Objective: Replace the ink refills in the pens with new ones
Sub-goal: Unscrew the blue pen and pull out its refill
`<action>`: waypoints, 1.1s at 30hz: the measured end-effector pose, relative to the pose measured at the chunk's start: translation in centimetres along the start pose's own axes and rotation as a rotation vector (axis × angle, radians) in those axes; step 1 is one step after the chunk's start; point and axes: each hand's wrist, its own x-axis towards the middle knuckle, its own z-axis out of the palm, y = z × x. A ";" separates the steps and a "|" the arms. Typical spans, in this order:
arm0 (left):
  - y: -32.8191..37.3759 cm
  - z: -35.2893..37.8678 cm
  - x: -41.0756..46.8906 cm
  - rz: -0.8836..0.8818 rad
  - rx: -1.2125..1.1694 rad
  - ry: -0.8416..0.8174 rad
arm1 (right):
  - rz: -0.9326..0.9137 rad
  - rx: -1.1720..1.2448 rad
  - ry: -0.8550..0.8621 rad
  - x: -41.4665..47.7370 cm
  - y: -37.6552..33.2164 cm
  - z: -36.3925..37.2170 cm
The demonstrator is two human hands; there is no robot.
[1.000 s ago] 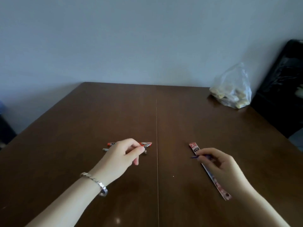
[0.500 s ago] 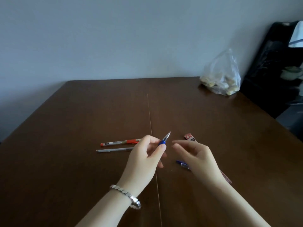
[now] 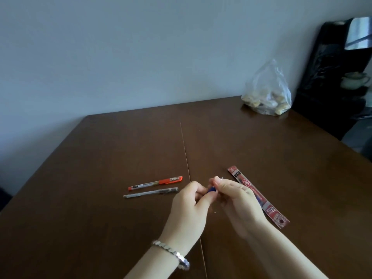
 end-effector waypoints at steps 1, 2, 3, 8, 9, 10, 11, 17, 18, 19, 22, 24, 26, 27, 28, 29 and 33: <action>0.2 -0.1 0.1 -0.015 -0.013 -0.024 | 0.000 0.011 -0.011 0.0 -0.1 -0.1; 0.4 -0.2 0.2 -0.045 -0.058 -0.051 | 0.002 0.028 -0.022 0.1 -0.3 -0.1; 0.5 -0.3 0.4 -0.093 -0.141 -0.083 | 0.001 0.046 -0.032 0.2 -0.4 -0.2; 2.0 -0.8 1.2 -0.268 -0.626 -0.293 | -0.056 0.138 -0.195 -0.1 -1.7 -0.5; 2.2 -0.9 1.3 -0.223 -0.561 -0.284 | -0.058 0.152 -0.223 -0.1 -2.1 -0.6; 2.3 -0.9 1.3 -0.162 -0.443 -0.250 | -0.053 0.144 -0.239 -0.2 -2.4 -0.7; 2.3 -0.8 1.2 -0.096 -0.319 -0.208 | -0.048 0.111 -0.244 -0.2 -2.7 -0.7; 2.2 -1.0 0.7 0.063 -0.060 -0.078 | -0.069 0.021 -0.074 0.1 -3.3 -1.0; 2.1 -1.1 0.8 0.068 -0.047 -0.070 | -0.072 0.039 -0.068 0.1 -3.3 -1.1; 2.0 -1.1 0.8 0.073 -0.033 -0.062 | -0.069 0.048 -0.077 0.1 -3.4 -1.1; 1.8 -1.1 1.0 0.091 -0.002 -0.055 | -0.059 0.005 -0.112 -0.1 -3.5 -0.9; 1.7 -0.9 1.1 0.113 0.013 -0.058 | -0.071 -0.053 -0.072 0.0 -3.5 -0.7; 1.7 -0.8 1.1 0.130 0.025 -0.057 | -0.079 -0.046 -0.051 0.4 -3.4 -0.7; 1.7 -0.8 1.1 0.132 0.025 -0.056 | -0.074 -0.015 -0.074 0.5 -3.4 -0.7; 1.7 -0.8 1.1 0.131 0.021 -0.056 | -0.063 0.024 -0.109 0.6 -3.4 -0.8; 1.7 -0.8 1.1 0.127 0.017 -0.058 | -0.049 0.060 -0.143 0.6 -3.4 -0.8; 1.4 -0.8 0.8 0.099 0.010 -0.043 | -0.020 0.063 -0.211 0.5 -3.3 -0.7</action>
